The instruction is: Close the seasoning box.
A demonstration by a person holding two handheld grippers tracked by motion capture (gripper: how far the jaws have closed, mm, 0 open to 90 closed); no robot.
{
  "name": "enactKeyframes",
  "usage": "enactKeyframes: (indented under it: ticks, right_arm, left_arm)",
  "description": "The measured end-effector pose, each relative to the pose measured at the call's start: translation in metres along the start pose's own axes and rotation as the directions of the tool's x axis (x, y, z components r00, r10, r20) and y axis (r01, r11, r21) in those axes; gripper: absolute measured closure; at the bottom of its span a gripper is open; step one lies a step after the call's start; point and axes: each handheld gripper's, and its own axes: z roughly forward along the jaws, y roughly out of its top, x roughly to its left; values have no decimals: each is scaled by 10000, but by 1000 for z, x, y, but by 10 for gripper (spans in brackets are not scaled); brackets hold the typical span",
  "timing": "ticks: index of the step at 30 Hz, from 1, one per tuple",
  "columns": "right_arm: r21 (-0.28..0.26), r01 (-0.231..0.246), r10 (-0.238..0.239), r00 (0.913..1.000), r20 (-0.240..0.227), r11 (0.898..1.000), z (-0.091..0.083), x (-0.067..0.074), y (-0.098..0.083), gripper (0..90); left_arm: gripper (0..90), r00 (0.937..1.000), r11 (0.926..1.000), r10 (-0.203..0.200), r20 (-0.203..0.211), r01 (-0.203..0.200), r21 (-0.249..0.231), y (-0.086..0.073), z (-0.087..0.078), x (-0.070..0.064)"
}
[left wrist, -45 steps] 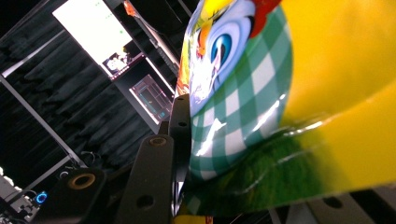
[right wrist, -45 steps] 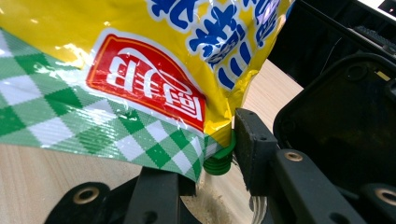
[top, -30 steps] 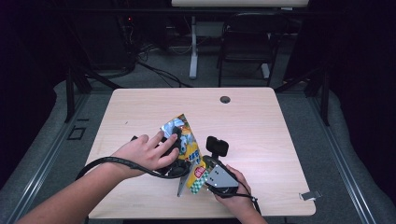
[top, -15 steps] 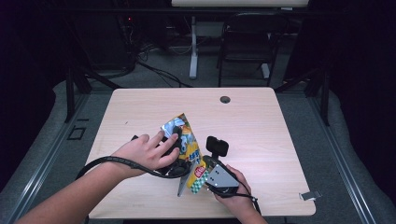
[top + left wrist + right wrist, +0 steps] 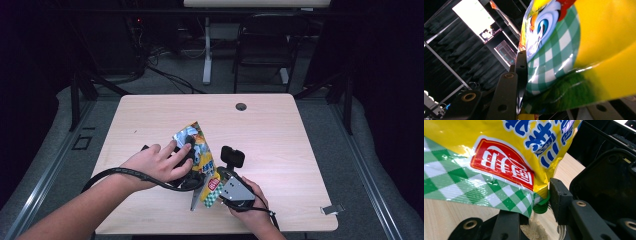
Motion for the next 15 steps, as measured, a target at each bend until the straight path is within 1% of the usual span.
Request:
enactKeyframes:
  ticks: [4,8,9,12,15]
  right_arm:
    - [-13,-28,28,10000,15,10000,0,0,0,707]
    - [17,-25,25,10000,21,10000,-1,-1,0,707]
    - [-32,-71,71,10000,37,10000,-1,-1,0,707]
    - [-47,-82,83,10000,44,10000,-1,-1,0,707]
    - [-42,-81,82,10000,49,10000,-1,-1,0,707]
  left_arm:
    - [726,10000,10000,-18,13,18,-23,0,0,1]
    - [726,10000,10000,42,4,-42,51,0,-1,3]
    - [727,10000,10000,-27,2,27,-28,0,0,2]
    - [727,10000,10000,-18,20,18,-25,0,0,3]
    - [728,9999,9999,115,38,-116,88,1,-1,4]
